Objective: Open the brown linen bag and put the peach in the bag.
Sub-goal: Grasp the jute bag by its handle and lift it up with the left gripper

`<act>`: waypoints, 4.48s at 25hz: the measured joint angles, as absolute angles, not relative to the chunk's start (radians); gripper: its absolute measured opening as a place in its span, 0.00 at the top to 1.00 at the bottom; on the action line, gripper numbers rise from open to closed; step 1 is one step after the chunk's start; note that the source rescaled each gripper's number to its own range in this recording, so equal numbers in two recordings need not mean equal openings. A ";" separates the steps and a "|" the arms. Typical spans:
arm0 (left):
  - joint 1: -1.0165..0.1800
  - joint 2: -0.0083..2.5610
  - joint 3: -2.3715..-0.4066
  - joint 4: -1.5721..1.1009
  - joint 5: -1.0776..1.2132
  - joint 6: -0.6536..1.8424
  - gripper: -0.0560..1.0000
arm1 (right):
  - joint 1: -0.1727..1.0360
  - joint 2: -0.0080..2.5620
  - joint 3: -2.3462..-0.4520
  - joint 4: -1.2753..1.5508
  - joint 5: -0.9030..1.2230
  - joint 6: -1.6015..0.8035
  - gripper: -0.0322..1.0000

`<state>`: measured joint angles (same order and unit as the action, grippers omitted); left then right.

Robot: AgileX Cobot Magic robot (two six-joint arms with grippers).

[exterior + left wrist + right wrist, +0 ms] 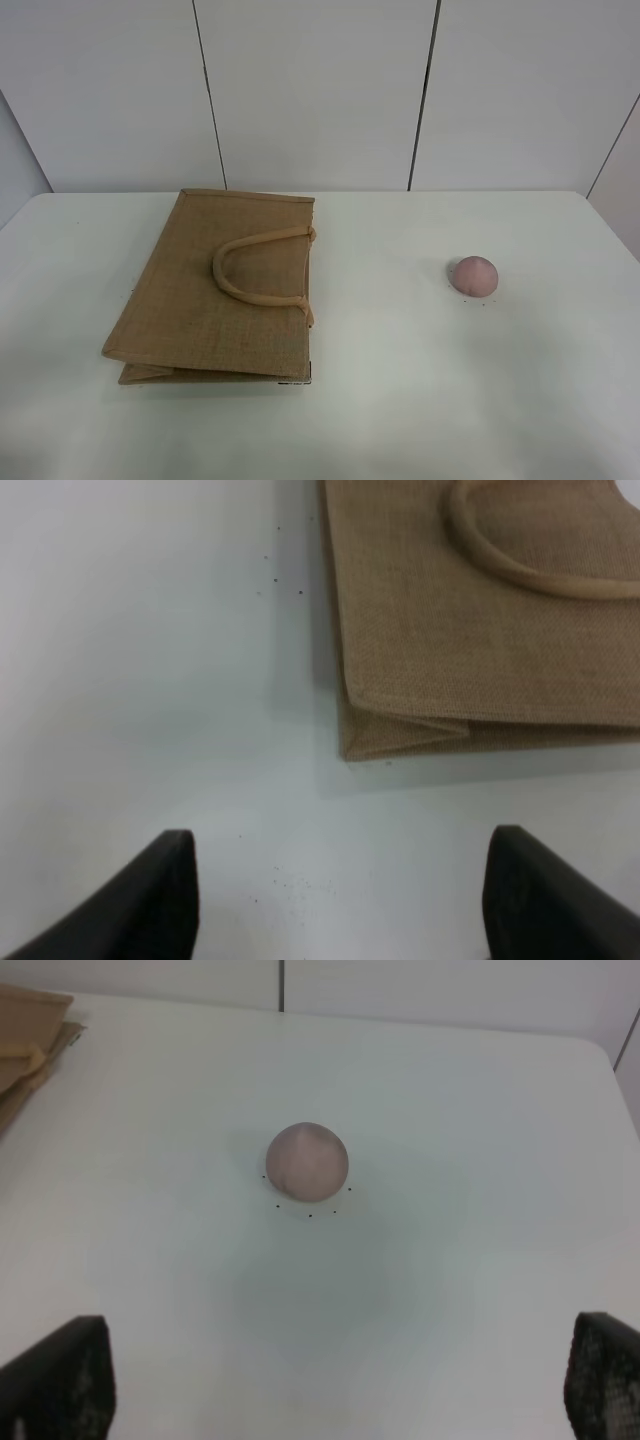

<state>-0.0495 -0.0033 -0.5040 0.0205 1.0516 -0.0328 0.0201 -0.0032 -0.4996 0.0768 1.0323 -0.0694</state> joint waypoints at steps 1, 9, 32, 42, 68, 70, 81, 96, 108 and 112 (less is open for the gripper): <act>-0.049 -0.003 -0.504 0.020 1.052 -0.033 0.14 | 0.020 -0.003 -0.500 0.077 1.032 -0.069 0.00; -0.049 -0.003 -0.504 0.020 1.052 -0.033 0.14 | 0.020 -0.003 -0.500 0.077 1.032 -0.069 0.00; -0.049 1.349 -1.262 0.019 1.020 -0.022 0.14 | 0.020 -0.003 -0.500 0.077 1.032 -0.069 0.00; -0.049 1.807 -1.524 -0.094 0.995 -0.039 0.14 | 0.020 -0.003 -0.500 0.077 1.032 -0.069 0.00; -0.334 2.230 -1.803 0.066 0.965 -0.247 0.14 | 0.020 -0.003 -0.500 0.087 1.032 -0.069 0.00; -0.334 2.239 -1.803 0.067 0.964 -0.250 0.14 | 0.020 -0.003 -0.500 0.087 1.032 -0.069 0.00; -0.312 2.293 -1.803 0.022 0.942 -0.255 0.14 | 0.020 -0.003 -0.500 0.087 1.032 -0.069 0.00; -0.313 2.365 -1.804 0.033 0.910 -0.254 0.34 | 0.020 -0.003 -0.500 0.087 1.032 -0.069 0.00; -0.321 2.296 -2.003 0.139 1.105 -0.254 0.95 | 0.020 -0.003 -0.500 0.087 1.032 -0.069 0.00; -0.321 2.178 -2.069 0.079 1.162 -0.231 0.95 | 0.020 -0.003 -0.500 0.087 1.032 -0.069 0.00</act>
